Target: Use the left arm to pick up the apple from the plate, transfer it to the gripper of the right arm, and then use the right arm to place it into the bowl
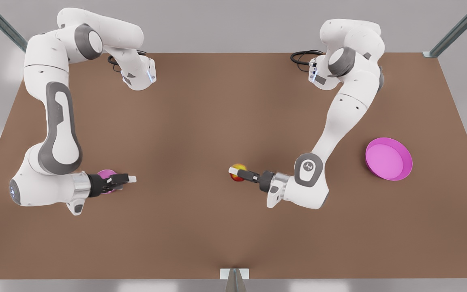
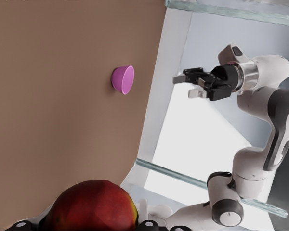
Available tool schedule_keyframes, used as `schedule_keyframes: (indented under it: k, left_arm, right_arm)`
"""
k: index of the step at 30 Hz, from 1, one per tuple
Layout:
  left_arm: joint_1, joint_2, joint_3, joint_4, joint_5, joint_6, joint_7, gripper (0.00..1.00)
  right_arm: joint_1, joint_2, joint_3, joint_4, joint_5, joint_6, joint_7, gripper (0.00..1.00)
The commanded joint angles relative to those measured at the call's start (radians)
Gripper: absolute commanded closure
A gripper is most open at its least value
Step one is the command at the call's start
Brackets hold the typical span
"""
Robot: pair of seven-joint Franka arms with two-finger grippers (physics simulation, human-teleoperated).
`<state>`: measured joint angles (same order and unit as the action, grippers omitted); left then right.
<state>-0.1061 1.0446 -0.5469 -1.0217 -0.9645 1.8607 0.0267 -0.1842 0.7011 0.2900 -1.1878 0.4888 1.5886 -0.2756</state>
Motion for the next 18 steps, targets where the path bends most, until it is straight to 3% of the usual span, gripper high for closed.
schedule_keyframes:
  k: [1,7,12,18]
  left_arm:
    - [-0.001,0.041,-0.004,0.046,-0.138,-0.002,-0.433,0.29]
    - [-0.02,0.055,-0.007,0.048,-0.16,-0.003,-0.059,0.29]
    - [-0.024,0.061,-0.002,0.046,-0.155,0.003,0.102,0.29]
    - [-0.029,0.069,-0.002,0.045,-0.155,0.029,0.16,0.29]
  right_arm:
    - [0.0,0.04,0.032,0.008,0.143,0.171,-0.658,0.0]
    - [0.003,0.104,0.127,0.008,0.28,0.349,-1.088,0.0]
    - [0.0,0.176,0.279,0.004,0.33,0.476,-1.221,0.0]
    - [0.023,0.179,0.311,-0.072,0.452,0.551,-1.398,0.0]
